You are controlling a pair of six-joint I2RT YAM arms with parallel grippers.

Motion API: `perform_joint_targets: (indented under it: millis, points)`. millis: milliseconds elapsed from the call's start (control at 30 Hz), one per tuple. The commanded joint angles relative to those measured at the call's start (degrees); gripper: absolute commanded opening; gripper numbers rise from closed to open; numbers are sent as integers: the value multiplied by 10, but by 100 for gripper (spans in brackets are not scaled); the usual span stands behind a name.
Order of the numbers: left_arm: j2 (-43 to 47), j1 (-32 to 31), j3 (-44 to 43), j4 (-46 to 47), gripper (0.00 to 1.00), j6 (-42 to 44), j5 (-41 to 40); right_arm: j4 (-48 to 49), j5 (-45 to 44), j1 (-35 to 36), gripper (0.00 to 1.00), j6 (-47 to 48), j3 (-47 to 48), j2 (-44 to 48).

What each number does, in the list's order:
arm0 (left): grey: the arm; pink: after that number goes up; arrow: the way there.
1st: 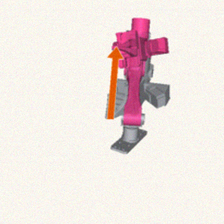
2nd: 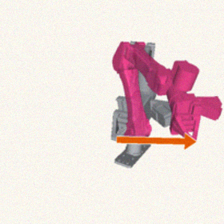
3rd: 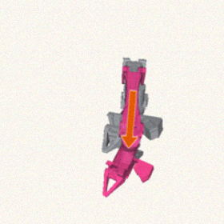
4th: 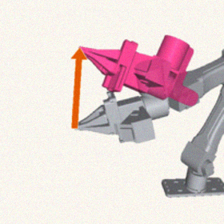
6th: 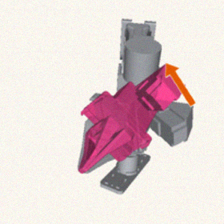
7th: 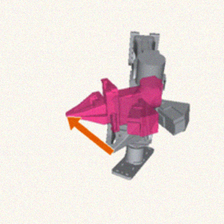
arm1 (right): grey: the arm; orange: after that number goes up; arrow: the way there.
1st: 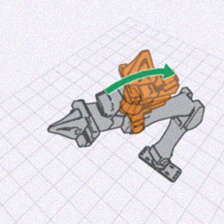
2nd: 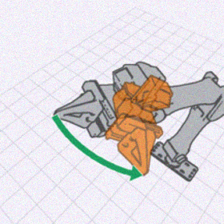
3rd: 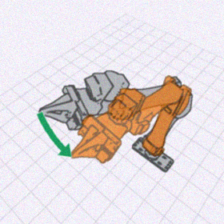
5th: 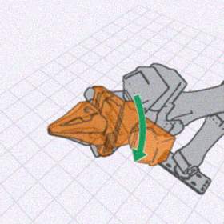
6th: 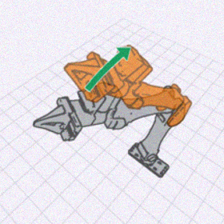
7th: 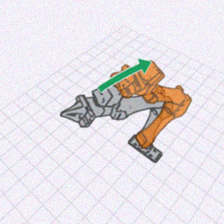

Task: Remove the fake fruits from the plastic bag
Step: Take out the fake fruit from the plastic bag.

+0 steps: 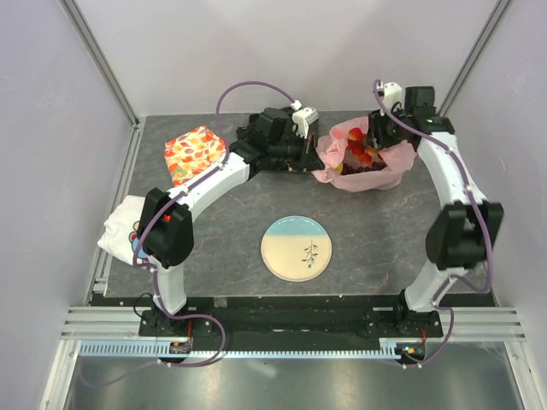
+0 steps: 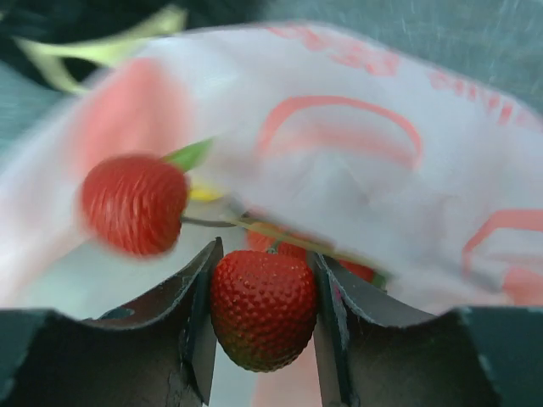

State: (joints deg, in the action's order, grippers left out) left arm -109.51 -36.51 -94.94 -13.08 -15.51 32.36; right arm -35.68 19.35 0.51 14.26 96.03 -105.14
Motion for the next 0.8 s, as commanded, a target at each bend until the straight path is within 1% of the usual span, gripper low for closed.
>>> perform_joint_targets:
  millis: [0,133,233,433,533,567,600,633,667,700,733,767]
  points:
    - [-16,-5,-36,24,6,-6,-14,-44,89,2,4,-22,-31,129]
    - [-19,-5,-44,24,6,-15,-11,-51,96,2,3,-43,-57,187]
    - [-19,-5,-50,28,6,-21,-10,-57,115,2,3,-47,-54,201]
    - [-32,-4,-67,31,6,-15,-22,-91,175,3,4,-67,3,214]
    - [-55,-1,-89,23,6,-5,-27,-125,198,9,4,-64,56,219]
    - [-61,1,-105,20,6,-4,-23,-134,203,14,5,-63,88,218]
    - [-69,4,-112,19,9,-2,-22,-151,207,15,5,-64,106,212]
    - [-71,5,-124,19,14,2,-20,-159,217,15,5,-67,147,206]
    - [-71,7,-128,19,22,4,-19,-168,224,16,5,-70,171,201]
    - [-68,8,-133,19,41,6,-19,-178,230,18,5,-79,193,188]
    - [-66,9,-143,18,50,6,-19,-181,234,22,5,-86,234,183]
    - [-62,11,-147,19,55,6,-16,-182,237,32,5,-95,252,178]
